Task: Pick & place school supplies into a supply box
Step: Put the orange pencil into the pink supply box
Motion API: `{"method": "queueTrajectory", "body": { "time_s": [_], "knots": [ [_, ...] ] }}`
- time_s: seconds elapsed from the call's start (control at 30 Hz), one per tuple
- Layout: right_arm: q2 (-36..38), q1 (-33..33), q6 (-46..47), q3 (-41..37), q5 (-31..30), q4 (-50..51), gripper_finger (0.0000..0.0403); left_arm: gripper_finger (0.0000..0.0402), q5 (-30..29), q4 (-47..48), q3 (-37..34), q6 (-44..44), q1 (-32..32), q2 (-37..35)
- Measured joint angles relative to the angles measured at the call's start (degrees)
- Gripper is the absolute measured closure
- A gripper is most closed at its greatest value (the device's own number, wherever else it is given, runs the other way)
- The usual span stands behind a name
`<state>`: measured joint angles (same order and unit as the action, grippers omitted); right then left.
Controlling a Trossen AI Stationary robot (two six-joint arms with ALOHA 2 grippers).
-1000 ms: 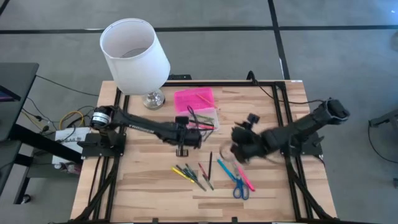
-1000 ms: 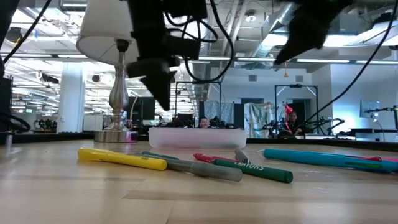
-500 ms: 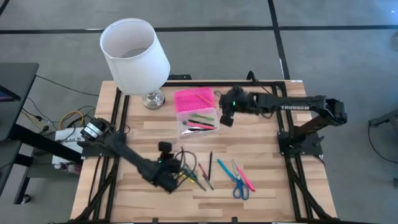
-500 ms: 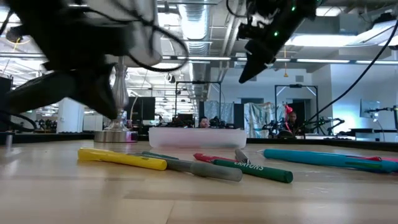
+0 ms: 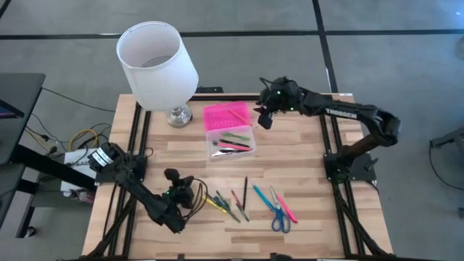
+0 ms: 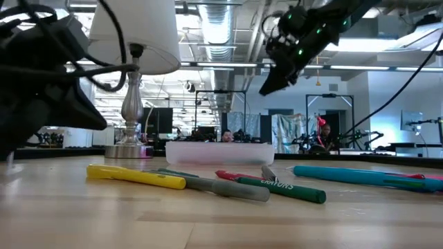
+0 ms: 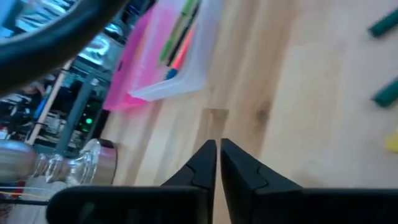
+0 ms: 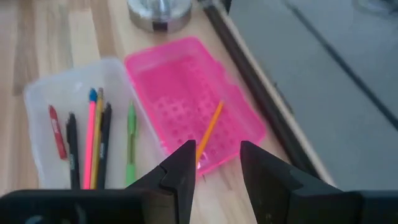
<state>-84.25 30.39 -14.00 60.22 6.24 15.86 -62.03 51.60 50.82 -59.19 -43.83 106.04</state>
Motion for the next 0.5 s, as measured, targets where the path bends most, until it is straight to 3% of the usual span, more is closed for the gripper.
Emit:
{"method": "queueTrajectory", "body": {
  "time_s": [0.3,0.5],
  "knots": [
    [-15.95,1.62,-3.65,10.0,2.95,0.68,0.0285,0.0324,-4.72,1.68,-2.29,-2.04,0.87,0.0],
    [-27.05,2.59,-5.4,23.27,3.68,11.82,0.0285,0.0304,-5.37,6.9,-2.29,-6.19,0.96,0.0]
  ]
}}
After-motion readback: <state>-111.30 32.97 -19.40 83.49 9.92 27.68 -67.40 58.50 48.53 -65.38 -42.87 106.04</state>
